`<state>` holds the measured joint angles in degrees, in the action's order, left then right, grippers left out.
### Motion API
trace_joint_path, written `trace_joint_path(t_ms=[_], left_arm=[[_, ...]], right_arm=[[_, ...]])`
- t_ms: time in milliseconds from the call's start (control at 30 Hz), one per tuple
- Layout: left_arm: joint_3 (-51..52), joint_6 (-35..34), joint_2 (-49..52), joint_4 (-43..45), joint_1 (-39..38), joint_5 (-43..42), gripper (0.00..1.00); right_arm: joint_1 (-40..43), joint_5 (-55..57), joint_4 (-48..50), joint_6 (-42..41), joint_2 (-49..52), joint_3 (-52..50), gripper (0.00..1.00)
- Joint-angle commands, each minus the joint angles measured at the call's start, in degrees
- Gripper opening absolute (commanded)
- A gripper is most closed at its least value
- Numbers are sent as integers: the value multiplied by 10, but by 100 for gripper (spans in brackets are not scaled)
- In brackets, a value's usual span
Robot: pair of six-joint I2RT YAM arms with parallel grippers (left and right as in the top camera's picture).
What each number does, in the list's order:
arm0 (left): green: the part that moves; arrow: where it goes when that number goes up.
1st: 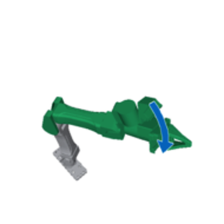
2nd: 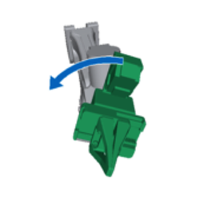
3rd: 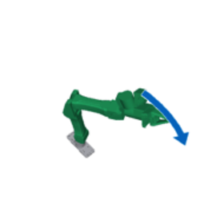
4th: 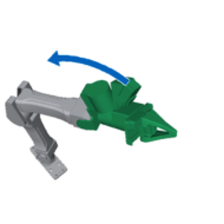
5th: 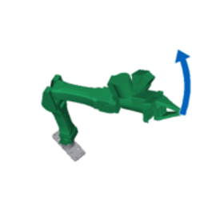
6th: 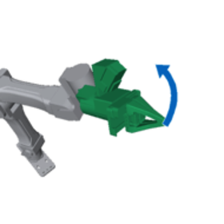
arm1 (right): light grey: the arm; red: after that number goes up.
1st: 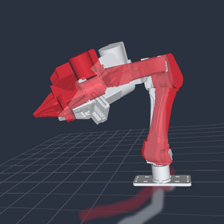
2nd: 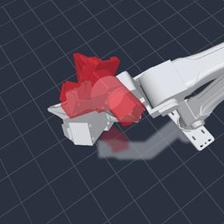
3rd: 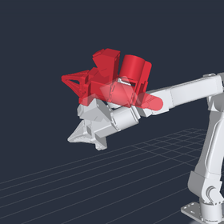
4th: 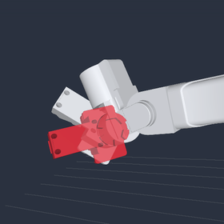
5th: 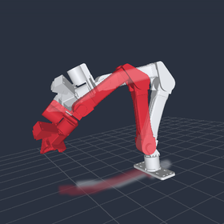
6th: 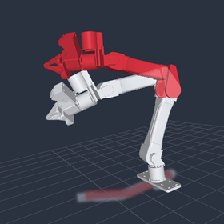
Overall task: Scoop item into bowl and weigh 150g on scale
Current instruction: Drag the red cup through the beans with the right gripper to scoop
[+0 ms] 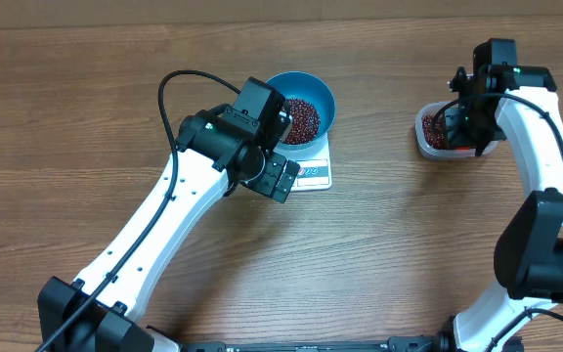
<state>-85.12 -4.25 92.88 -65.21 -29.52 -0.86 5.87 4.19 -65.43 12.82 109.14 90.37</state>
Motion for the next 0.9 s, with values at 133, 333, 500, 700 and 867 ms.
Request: trace_joint_path(t_ms=[133,333,500,700,867], left_arm=[[-5,9,-6,-2,-1,2,100],[-5,9,-6,-2,-1,2,100],[-5,9,-6,-2,-1,2,100],[-5,9,-6,-2,-1,2,100],[-5,9,-6,-2,-1,2,100]], right_arm=[[-2,-118,-5,37,14,-3,4],[3,-152,-5,35,12,5,4],[14,-172,-6,35,11,21,4],[43,-237,-5,46,11,21,4],[80,-312,-5,70,11,19,3]])
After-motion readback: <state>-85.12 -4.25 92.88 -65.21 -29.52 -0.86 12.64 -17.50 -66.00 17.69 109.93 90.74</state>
